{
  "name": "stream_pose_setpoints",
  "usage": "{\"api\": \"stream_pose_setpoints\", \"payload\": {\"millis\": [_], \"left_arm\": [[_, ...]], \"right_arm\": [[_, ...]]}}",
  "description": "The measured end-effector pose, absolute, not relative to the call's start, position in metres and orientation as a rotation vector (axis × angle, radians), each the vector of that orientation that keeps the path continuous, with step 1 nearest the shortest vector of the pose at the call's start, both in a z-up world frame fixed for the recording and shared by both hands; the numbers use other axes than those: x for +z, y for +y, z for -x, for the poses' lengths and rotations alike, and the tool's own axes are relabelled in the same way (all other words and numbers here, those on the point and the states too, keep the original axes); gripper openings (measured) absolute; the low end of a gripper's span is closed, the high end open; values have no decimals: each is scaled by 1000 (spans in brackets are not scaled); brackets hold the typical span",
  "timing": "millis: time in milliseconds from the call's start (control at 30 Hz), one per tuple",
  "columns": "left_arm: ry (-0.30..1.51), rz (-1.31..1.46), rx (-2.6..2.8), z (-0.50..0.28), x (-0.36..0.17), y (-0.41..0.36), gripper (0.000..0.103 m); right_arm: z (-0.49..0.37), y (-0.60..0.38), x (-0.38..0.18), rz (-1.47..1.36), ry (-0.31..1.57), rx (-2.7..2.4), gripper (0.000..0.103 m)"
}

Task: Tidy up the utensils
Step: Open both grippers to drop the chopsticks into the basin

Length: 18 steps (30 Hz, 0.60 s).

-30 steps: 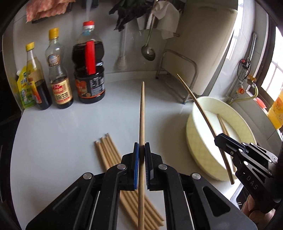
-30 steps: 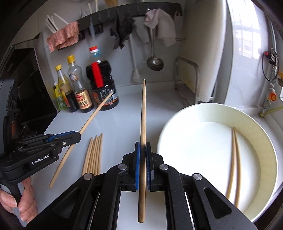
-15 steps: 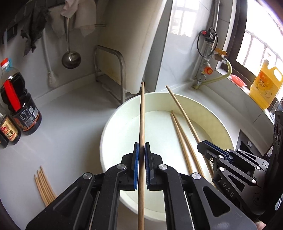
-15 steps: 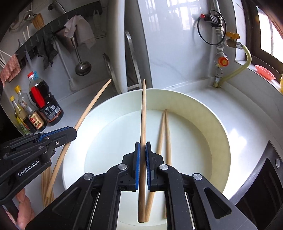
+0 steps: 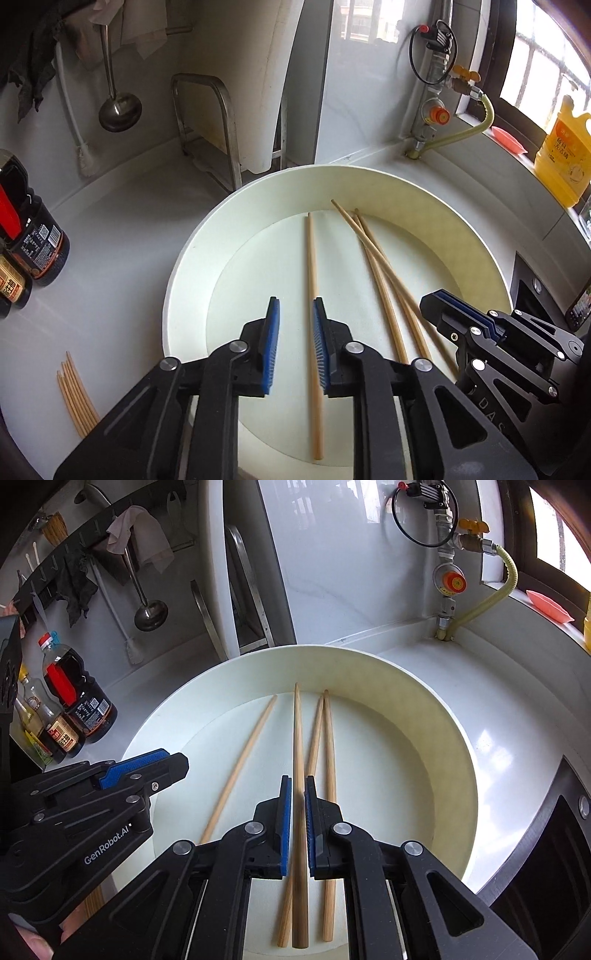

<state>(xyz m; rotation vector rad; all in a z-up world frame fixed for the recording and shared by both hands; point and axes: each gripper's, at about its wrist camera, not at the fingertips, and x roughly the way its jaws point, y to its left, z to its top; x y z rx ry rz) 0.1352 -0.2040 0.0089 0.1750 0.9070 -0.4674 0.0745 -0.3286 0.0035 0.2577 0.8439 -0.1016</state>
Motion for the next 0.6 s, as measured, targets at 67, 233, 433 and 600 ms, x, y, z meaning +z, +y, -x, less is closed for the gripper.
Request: {"api": "stream_pose_setpoints", "payload": {"millis": [67, 233, 433, 600], "left_arm": [[883, -169, -455, -133, 15, -199, 52], [845, -157, -435, -130, 28, -185, 62], [838, -152, -413, -126, 33, -168, 62], [828, -146, -396, -121, 38, -153, 68]], "right_arm": [[-73, -329, 7, -261, 831, -99, 16], [-71, -328, 10, -261, 819, -95, 17], [-71, -321, 13, -243, 813, -84, 27], [-69, -311, 19, -227, 799, -64, 29]]}}
